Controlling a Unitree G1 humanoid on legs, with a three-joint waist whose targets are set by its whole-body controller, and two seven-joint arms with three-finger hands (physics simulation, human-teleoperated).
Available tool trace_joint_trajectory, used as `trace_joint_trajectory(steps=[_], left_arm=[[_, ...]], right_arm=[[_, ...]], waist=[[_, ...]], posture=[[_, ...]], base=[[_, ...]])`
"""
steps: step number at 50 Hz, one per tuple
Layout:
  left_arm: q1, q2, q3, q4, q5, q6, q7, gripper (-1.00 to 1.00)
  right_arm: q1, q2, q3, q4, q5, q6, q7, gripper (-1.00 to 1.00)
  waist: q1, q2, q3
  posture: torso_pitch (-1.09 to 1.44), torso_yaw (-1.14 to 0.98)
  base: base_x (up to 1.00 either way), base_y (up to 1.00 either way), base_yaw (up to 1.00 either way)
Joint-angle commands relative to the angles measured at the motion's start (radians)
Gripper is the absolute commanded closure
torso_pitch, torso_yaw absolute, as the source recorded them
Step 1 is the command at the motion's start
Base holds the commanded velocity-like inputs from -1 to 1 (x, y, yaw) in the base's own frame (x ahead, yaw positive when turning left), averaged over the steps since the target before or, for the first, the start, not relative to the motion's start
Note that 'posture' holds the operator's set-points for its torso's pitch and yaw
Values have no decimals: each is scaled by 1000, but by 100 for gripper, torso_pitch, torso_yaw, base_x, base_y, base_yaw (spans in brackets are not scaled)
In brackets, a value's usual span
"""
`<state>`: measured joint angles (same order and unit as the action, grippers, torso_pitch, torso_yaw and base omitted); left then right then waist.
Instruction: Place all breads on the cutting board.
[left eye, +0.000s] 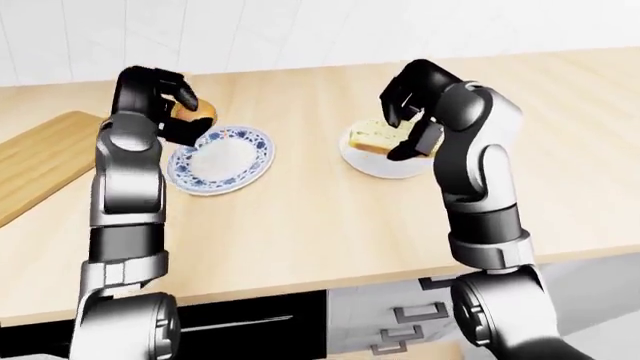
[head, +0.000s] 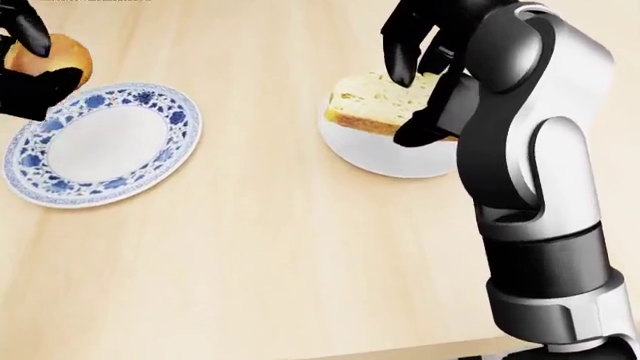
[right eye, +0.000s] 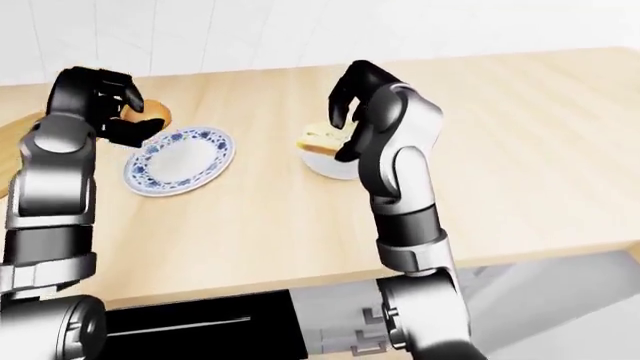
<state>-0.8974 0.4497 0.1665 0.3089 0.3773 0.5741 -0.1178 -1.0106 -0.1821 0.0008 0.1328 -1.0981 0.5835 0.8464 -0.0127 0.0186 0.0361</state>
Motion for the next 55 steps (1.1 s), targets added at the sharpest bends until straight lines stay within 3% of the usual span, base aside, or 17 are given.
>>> trace_joint_trajectory(steps=[1, 7, 12, 20, 28, 31, 32, 34, 38, 41, 42, 45, 49, 51, 53, 54, 55], left_arm=[[-29, 19, 9, -127, 14, 46, -35, 100], [-6, 28, 16, -338, 45, 164, -124, 100], [2, 28, 15, -411, 67, 206, -161, 100], [-2, 15, 13, -425, 87, 209, -175, 100], [-2, 11, 14, -423, 94, 204, -178, 100], [-2, 10, 15, -422, 94, 203, -179, 100], [-2, 11, 15, -424, 95, 205, -180, 100], [-6, 13, 15, -424, 97, 207, -183, 100], [-13, 13, 15, -417, 97, 203, -182, 100], [-19, 13, 11, -418, 101, 209, -186, 100], [-21, 13, 11, -416, 101, 207, -186, 100], [-18, 11, 9, -424, 105, 210, -188, 100], [-19, 8, 8, -424, 107, 208, -190, 100], [-16, 7, 7, -430, 110, 211, -192, 100], [-15, 6, 8, -433, 112, 213, -193, 100], [-15, 5, 8, -434, 113, 213, -194, 100], [-15, 5, 8, -432, 113, 211, -193, 100]], right_arm=[[-44, -9, -9, -55, -13, 3, 1, 100], [-48, -19, -13, -106, -15, 31, 19, 100], [-48, -15, -14, -115, -22, 44, 16, 100], [-45, -10, -10, -117, -24, 44, 20, 100], [-42, -6, -9, -113, -26, 43, 14, 100], [-42, -5, -9, -111, -25, 41, 12, 100], [-43, -5, -9, -111, -25, 41, 11, 100], [-42, -9, -8, -108, -24, 29, 5, 100], [-49, -8, -14, -106, -17, 35, 3, 100], [-51, -9, -16, -103, -10, 36, -4, 100], [-50, -9, -18, -101, -5, 36, -8, 100], [-47, -11, -17, -99, 3, 37, -15, 100], [-44, -13, -16, -99, 6, 39, -19, 100], [-40, -13, -15, -104, 9, 40, -19, 100], [-38, -14, -16, -101, 15, 31, -30, 100], [-42, -14, -17, -98, 18, 31, -36, 100], [-40, -13, -16, -100, 19, 35, -35, 100]], waist=[[-1, 5, -35], [1, 5, -26], [8, 11, -58], [21, -39, -50], [45, 16, -44], [41, 105, -69], [49, 62, -54], [35, 55, 3], [2, -1, 21], [1, -99, 19], [-9, -68, 22], [-1, -64, -28], [-23, -10, -4], [-29, 36, -10], [-28, 143, -41], [11, 63, -15], [-12, 94, -16]], posture=[[0, 0], [0, 0], [0, 0], [0, 0], [0, 0], [0, 0], [0, 0], [0, 0], [0, 0], [0, 0], [0, 0], [0, 0], [0, 0], [0, 0], [0, 0], [0, 0], [0, 0]], base=[[0, 0, 0], [-1, 0, 0], [-33, 2, 0], [-67, 14, 0], [-73, 20, 0], [-70, 26, 0], [-12, 27, 0], [0, 27, 0], [0, 57, 0], [3, 100, 0], [2, 100, 0], [3, 98, 0], [11, 93, 0], [16, 93, 0], [16, 93, 0], [16, 0, 100], [16, 0, 100]])
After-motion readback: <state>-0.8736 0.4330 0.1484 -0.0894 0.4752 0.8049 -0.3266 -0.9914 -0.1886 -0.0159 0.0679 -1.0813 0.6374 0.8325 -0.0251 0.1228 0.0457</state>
